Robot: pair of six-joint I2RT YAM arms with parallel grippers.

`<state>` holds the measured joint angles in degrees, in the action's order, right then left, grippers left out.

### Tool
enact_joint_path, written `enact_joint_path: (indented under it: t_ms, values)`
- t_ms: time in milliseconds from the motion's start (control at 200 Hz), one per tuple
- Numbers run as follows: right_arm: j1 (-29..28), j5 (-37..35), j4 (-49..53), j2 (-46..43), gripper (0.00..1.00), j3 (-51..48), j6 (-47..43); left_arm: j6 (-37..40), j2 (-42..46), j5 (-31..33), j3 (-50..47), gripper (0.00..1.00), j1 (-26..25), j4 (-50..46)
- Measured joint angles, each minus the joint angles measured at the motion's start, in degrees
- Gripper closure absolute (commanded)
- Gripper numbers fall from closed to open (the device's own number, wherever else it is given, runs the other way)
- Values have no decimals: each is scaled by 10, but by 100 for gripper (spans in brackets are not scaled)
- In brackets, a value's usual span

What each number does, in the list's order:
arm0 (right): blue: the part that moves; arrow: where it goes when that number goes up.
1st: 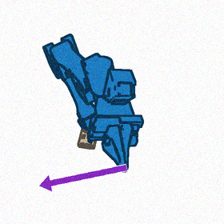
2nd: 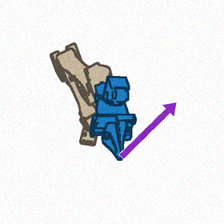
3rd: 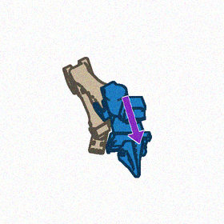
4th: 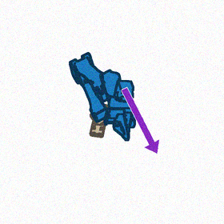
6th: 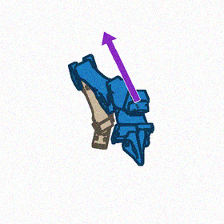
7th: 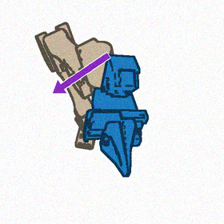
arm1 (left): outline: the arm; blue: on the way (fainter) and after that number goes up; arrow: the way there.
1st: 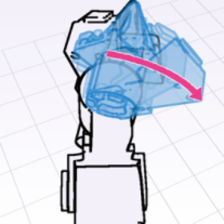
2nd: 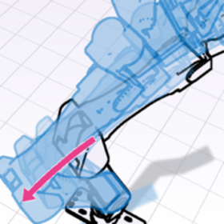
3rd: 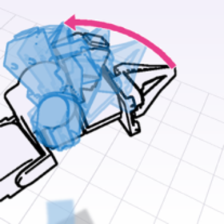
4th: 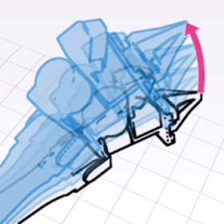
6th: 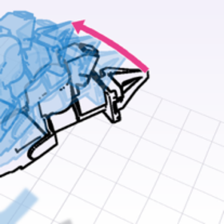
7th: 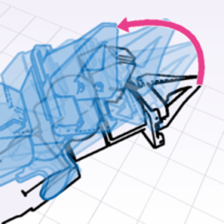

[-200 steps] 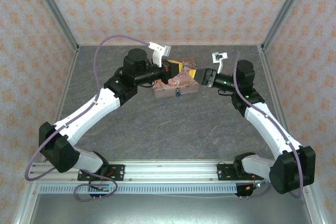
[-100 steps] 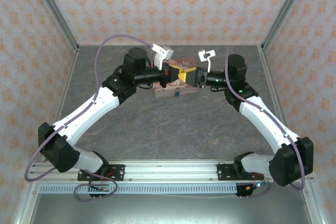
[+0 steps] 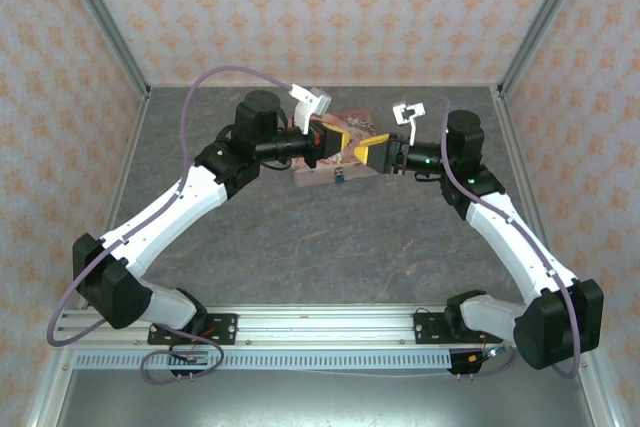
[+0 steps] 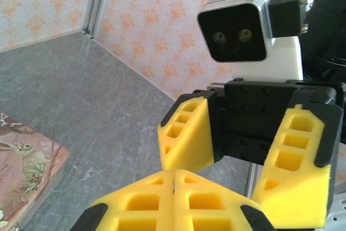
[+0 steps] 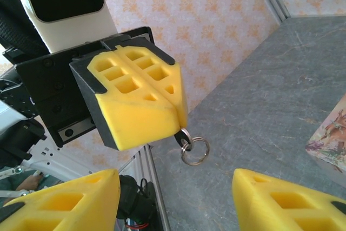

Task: Unlock the padlock with the key

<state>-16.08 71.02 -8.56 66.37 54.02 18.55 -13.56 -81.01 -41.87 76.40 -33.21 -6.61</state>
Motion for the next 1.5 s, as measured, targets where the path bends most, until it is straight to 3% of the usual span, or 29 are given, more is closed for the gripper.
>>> enact_joint_path:
  t_ms: [500, 1501]
  values:
    - [-35, 4, -15, 39, 64, 0, 9, 2, 0, -13, 0, 100, 1, 0]
    - [-35, -44, -32, 31, 71, 1, 9, 17, 0, -16, 0, 100, 4, -5]
